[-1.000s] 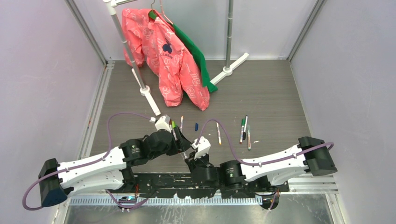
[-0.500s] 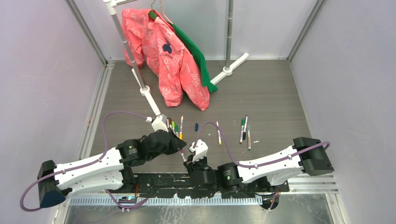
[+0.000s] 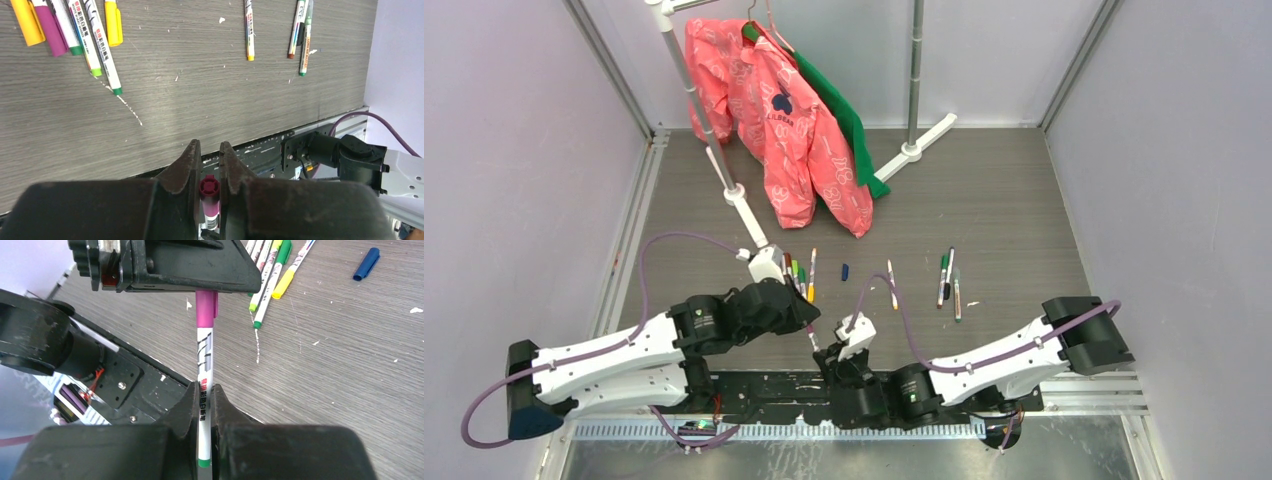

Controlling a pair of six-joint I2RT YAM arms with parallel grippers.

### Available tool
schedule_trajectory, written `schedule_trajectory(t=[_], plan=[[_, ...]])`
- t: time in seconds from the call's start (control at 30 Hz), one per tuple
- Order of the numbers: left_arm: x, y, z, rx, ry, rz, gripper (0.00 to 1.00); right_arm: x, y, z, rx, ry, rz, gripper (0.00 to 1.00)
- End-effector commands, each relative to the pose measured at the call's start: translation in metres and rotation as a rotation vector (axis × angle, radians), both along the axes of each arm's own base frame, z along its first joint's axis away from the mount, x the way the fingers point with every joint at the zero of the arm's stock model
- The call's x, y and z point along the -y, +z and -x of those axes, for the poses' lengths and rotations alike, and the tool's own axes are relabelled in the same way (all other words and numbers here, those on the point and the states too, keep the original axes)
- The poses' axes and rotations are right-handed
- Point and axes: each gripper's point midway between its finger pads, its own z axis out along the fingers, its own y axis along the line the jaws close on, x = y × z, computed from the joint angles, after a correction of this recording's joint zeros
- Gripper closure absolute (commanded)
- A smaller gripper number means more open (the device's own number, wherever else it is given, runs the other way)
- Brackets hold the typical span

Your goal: Open the pen caps

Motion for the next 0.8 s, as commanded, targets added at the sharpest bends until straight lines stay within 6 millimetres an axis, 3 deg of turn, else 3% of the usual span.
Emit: schedule_trajectory(t=[0.0, 0.43, 0.6, 0.77], plan=[[-0.022, 0.048, -0.037, 0.153, 0.175, -0.018, 1.0, 0.013, -0.027, 0.022, 0.011, 0.006, 0.066, 0.99], [-0.03, 0.072, -0.053, 0.153, 0.251, 0.087, 1.0, 0.023, -0.034, 0.042, 0.075, -0.014, 0.062, 0.99], [-0.025, 0.067, -0.054, 0.154, 0.197, 0.03, 1.0, 0.042, -0.009, 0.029, 0.115, -0.077, 0.01, 0.99], [-0.015, 0.033, -0.059, 0.135, 0.134, -0.113, 1.0, 0.083, 0.031, 0.0, 0.133, -0.226, -0.086, 0.99]])
